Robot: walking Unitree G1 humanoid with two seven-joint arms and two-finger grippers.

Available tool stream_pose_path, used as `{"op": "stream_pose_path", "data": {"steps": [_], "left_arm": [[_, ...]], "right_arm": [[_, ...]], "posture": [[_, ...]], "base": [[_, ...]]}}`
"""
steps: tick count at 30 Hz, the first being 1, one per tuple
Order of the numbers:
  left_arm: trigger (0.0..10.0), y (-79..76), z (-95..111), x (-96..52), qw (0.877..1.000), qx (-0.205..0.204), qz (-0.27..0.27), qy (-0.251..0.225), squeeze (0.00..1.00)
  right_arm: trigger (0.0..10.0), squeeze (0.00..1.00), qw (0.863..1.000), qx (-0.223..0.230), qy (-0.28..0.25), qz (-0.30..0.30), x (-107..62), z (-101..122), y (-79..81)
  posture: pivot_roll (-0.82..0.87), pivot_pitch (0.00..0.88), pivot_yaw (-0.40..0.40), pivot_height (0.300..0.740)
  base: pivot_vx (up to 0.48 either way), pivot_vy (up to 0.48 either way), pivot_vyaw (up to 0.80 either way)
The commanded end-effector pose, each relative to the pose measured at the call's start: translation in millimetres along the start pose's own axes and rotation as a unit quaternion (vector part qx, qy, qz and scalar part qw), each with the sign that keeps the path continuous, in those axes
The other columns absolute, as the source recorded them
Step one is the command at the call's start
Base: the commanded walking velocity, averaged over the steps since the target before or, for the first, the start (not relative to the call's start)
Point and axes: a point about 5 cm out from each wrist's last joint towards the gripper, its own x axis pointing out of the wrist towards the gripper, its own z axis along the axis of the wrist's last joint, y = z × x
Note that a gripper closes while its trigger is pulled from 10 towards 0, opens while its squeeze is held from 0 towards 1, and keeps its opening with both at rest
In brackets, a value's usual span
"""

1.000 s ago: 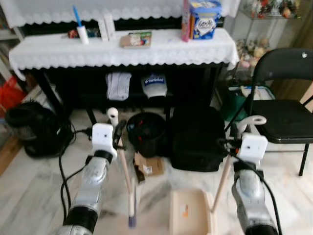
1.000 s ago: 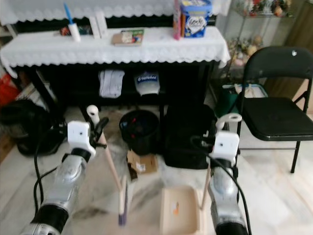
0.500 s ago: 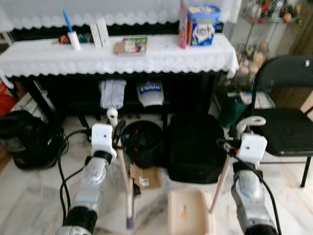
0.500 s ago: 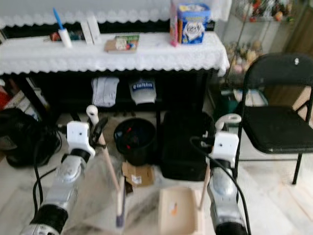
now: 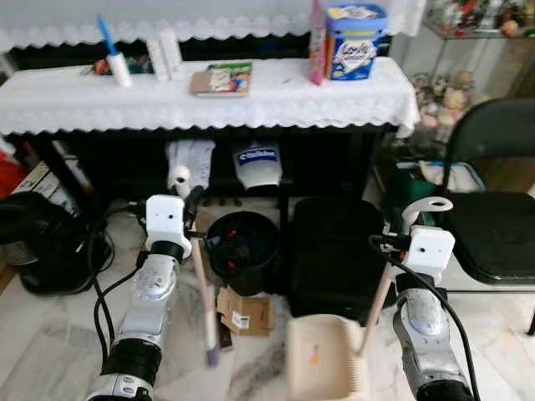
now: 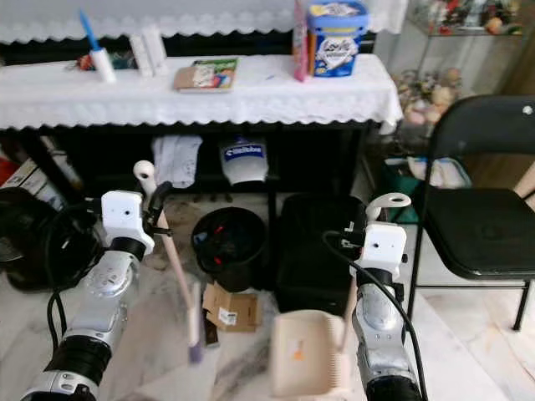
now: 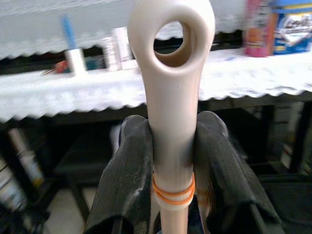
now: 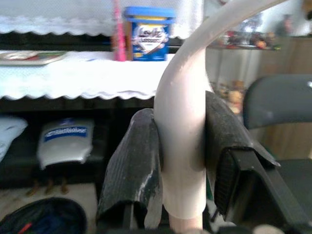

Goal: Sweep floor

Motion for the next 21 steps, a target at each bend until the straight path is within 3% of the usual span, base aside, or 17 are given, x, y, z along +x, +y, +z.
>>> {"op": "stream_pose_path", "data": {"steps": [1, 5, 8, 12, 21], "left_arm": [[10.0, 0.8, 23.1, 8.6, 0.999, 0.004, -0.004, -0.052, 0.0], [10.0, -3.9, 37.4, 13.4, 0.997, -0.014, -0.016, -0.079, 0.0], [10.0, -17.3, 41.7, 15.8, 0.994, -0.041, -0.075, -0.068, 0.0], [10.0, -32.5, 33.3, 13.2, 0.987, -0.065, -0.147, -0.028, 0.0], [10.0, -44.4, 22.4, 1.4, 0.976, -0.084, -0.199, 0.013, 0.0]], "right_arm": [[10.0, 0.0, 1.0, 0.018, -0.019, -0.003, 3.1, 8.0, 2.6], [10.0, 0.0, 1.0, 0.018, -0.018, -0.003, 2.9, 8.0, 2.2], [10.0, 0.0, 1.0, 0.017, -0.017, -0.002, 2.7, 7.6, 2.0], [10.0, 0.0, 1.0, 0.016, -0.017, -0.002, 3.0, 7.5, 2.3], [10.0, 0.0, 1.0, 0.017, -0.015, -0.001, 2.4, 6.8, 2.5]], "posture": [[-0.06, 0.0, 0.049, 0.74], [-0.06, 0.0, 0.047, 0.74], [-0.06, 0.0, 0.046, 0.74], [-0.06, 0.0, 0.045, 0.74], [-0.06, 0.0, 0.047, 0.74]], "base": [[0.0, 0.0, 0.0], [0.0, 0.0, 0.0], [0.0, 0.0, 0.0], [0.0, 0.0, 0.0], [0.0, 0.0, 0.0]]}}
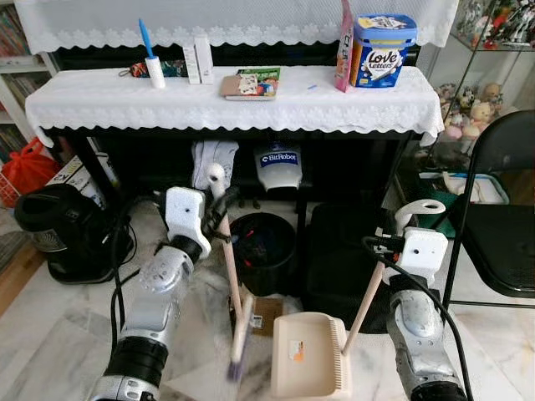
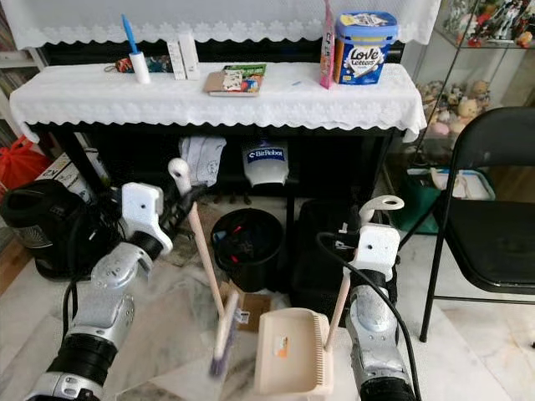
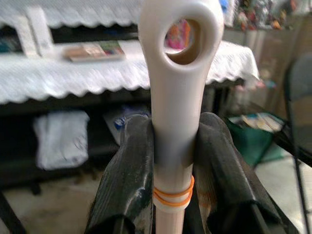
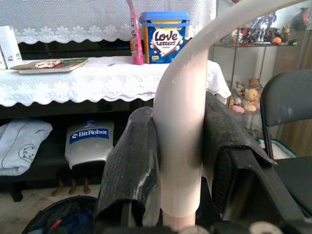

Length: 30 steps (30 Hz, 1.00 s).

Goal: Sweep floor

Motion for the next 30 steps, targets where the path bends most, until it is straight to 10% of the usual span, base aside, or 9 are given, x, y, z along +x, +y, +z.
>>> {"op": "stream_pose_path", "data": {"steps": [1, 11, 30], "left_arm": [[10.0, -2.3, 14.6, 2.4, 0.999, -0.002, -0.02, -0.026, 0.0], [10.0, -21.9, 4.8, 2.9, 0.997, -0.03, -0.066, -0.001, 0.0], [10.0, -11.5, -4.2, 22.6, 0.993, -0.08, 0.08, -0.041, 0.0]], "right_arm": [[10.0, 0.0, 1.0, 0.002, -0.02, 0.002, 4.4, 8.8, 0.9], [10.0, 0.0, 1.0, 0.004, -0.019, 0.001, 3.8, 8.0, 1.7], [10.0, 0.0, 0.999, -0.01, -0.012, -0.028, -8.6, 2.1, -14.2]], "posture": [[-0.06, 0.0, 0.047, 0.74], [-0.06, 0.0, 0.049, 0.74], [-0.12, 0.0, 0.054, 0.74]], "base": [[0.0, 0.0, 0.0], [0.0, 0.0, 0.0], [0.0, 0.0, 0.0]]}}
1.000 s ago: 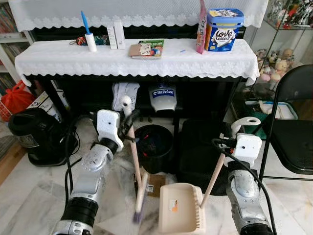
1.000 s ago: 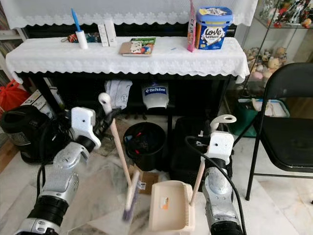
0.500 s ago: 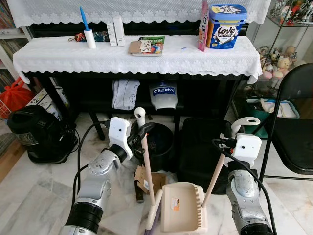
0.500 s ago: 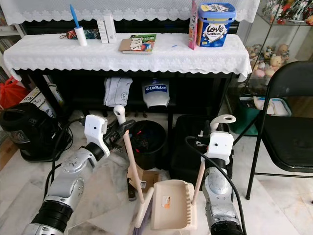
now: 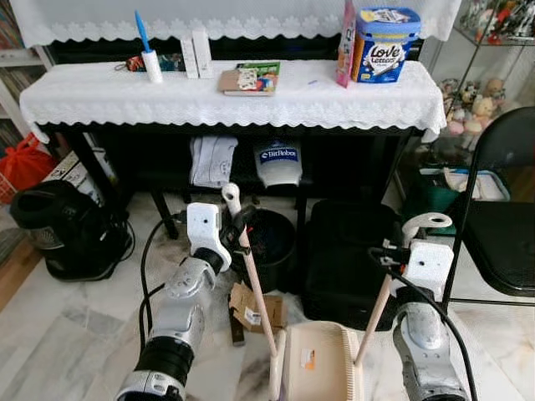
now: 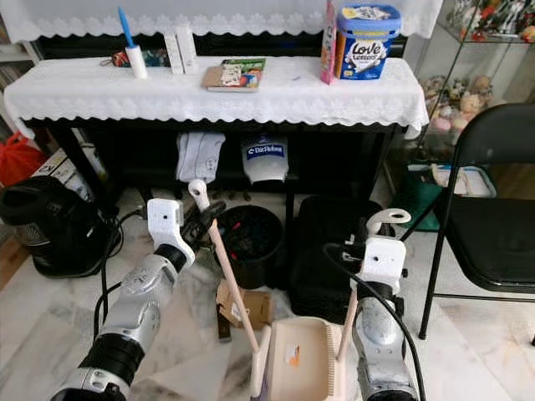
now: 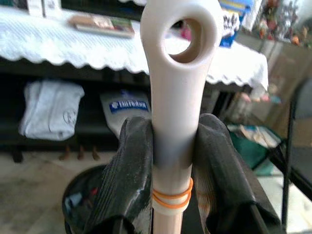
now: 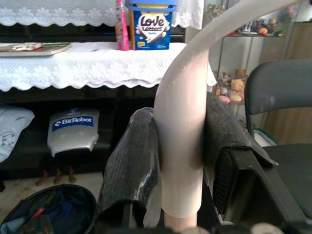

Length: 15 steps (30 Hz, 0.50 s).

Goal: Sweep floor

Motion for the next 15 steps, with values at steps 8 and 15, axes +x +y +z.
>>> {"op": "stream_pose_path", "data": {"steps": [8, 15], "left_arm": [[10.0, -9.9, 12.3, 13.8, 0.999, 0.003, 0.019, -0.051, 0.0], [10.0, -19.9, 0.8, 14.6, 0.999, 0.019, 0.025, -0.043, 0.0]], "right_arm": [[10.0, 0.0, 1.0, 0.0, -0.024, -0.01, -1.2, 9.3, -3.1], [10.0, 0.0, 1.0, -0.004, -0.022, -0.015, -5.6, 8.1, -6.3]], "posture": [[-0.13, 0.0, 0.053, 0.74], [-0.15, 0.0, 0.05, 0.74]], "base": [[0.0, 0.0, 0.0], [0.0, 0.0, 0.0]]}}
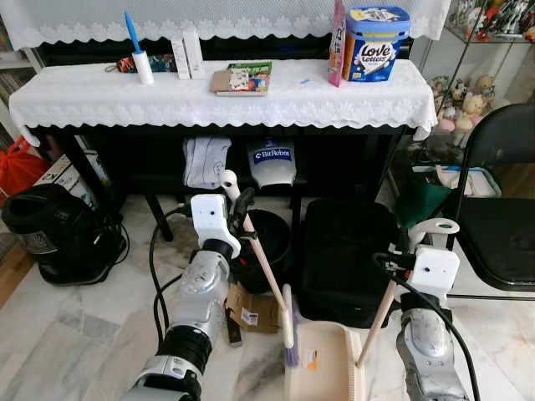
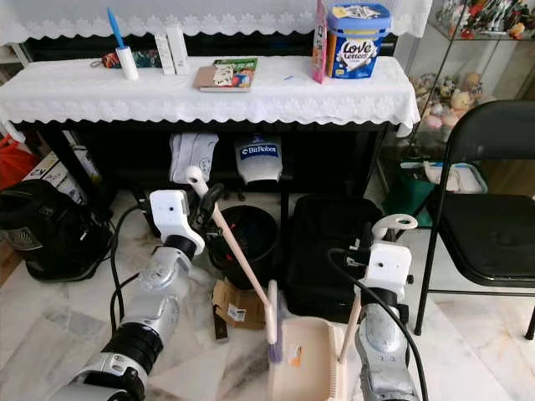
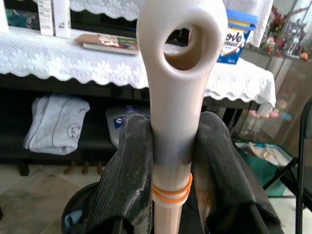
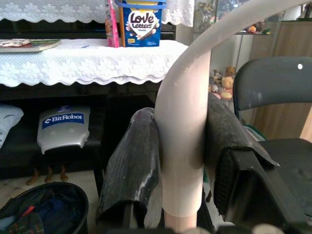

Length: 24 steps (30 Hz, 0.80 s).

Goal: Sweep floor

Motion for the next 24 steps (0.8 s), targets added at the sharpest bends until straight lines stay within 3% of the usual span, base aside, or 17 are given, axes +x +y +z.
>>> {"op": "stream_pose_path", "data": {"steps": [1, 4, 7, 13, 18, 22, 24], "left_arm": [[10.0, -12.3, 2.6, 5.9, 1.0, 0.015, -0.018, -0.01, 0.0], [10.0, -23.0, 0.4, 7.1, 0.999, 0.022, -0.035, -0.009, 0.0], [10.0, -52.4, -7.2, 10.2, 0.997, 0.011, -0.073, 0.014, 0.0], [10.0, -67.1, -14.8, 9.3, 0.996, 0.001, -0.085, 0.035, 0.0], [10.0, -66.3, -9.6, 14.2, 0.997, 0.006, -0.077, 0.024, 0.0], [10.0, -49.5, 8.7, 24.0, 0.996, 0.039, -0.077, -0.017, 0.0], [10.0, -31.8, 20.4, 25.7, 0.992, 0.076, -0.091, -0.044, 0.0]], "right_arm": [[10.0, 0.0, 1.0, 0.002, -0.027, -0.007, 2.0, 12.1, -2.5], [10.0, 0.0, 1.0, 0.001, -0.026, -0.008, -0.5, 12.0, -3.6], [10.0, 0.0, 1.0, -0.004, -0.019, -0.014, -11.4, 8.9, -7.9], [10.0, 0.0, 1.0, -0.002, -0.017, -0.014, -16.9, 8.9, -7.2], [10.0, 0.0, 1.0, -0.002, -0.015, -0.013, -19.4, 10.1, -7.0], [10.0, 0.0, 1.0, -0.003, -0.012, -0.012, -18.9, 10.8, -7.1], [10.0, 0.0, 1.0, -0.001, -0.011, -0.009, -16.3, 10.7, -5.8]], "posture": [[-0.15, 0.0, 0.051, 0.74], [-0.16, 0.0, 0.053, 0.74], [-0.18, 0.0, 0.06, 0.74], [-0.2, 0.0, 0.062, 0.74], [-0.2, 0.0, 0.059, 0.74], [-0.19, 0.0, 0.058, 0.74], [-0.17, 0.0, 0.057, 0.74]], "base": [[0.0, 0.0, 0.0], [0.0, 0.0, 0.0], [0.0, 0.0, 0.0], [0.0, 0.0, 0.0], [0.0, 0.0, 0.0], [0.0, 0.0, 0.0], [0.0, 0.0, 0.0]]}}
